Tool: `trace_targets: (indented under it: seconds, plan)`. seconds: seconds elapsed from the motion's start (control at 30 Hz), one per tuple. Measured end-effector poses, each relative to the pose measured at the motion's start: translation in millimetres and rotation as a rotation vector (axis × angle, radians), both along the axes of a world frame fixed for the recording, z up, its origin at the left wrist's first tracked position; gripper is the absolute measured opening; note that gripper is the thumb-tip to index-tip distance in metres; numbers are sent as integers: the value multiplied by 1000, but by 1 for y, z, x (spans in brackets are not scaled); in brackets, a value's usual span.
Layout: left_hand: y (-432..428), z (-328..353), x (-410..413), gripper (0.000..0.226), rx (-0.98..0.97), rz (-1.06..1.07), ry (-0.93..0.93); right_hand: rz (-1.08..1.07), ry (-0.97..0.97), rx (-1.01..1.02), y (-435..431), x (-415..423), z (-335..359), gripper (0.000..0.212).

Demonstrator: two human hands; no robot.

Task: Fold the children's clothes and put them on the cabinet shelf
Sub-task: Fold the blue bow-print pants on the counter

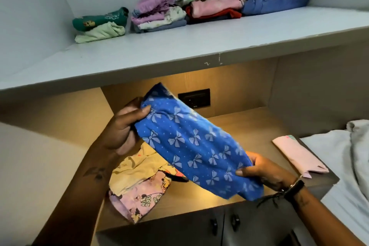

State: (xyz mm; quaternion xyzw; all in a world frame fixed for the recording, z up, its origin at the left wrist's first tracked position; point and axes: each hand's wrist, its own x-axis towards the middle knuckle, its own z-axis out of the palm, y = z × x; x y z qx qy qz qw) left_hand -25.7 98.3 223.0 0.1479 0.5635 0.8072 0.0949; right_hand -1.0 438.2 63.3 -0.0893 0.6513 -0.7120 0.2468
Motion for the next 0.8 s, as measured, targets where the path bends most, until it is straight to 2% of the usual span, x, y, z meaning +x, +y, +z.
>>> trace_targets:
  seconds: [0.07,0.13,0.27,0.37,0.43,0.53,0.57,0.63,0.7,0.8]
  plan:
    - [-1,-33,-7,37,115,162,-123,11,-40,68,30,-10,1,35]
    - [-1,-67,-10,31,95,253,-221,26,-77,187,56,-23,4,35]
    - [1,-138,-5,24,4,390,-453,-7,-68,477,87,-68,5,32]
    - [14,-178,2,26,-134,516,-609,-51,59,693,90,-103,-12,28]
    - [26,-188,11,18,-242,577,-662,-36,142,924,83,-119,-25,36]
    - [40,-204,18,13,-492,716,-592,-26,439,1376,64,-120,-32,47]
    - [43,-207,20,15,-558,767,-557,-25,562,1441,56,-115,-35,50]
    - [50,-208,20,17,-654,835,-479,29,708,1389,38,-98,-45,54]
    - [60,-204,19,17,-711,894,-395,177,707,1325,24,-84,-64,60]
    - [81,-190,14,11,-811,953,-216,319,550,1377,13,-72,-98,87]
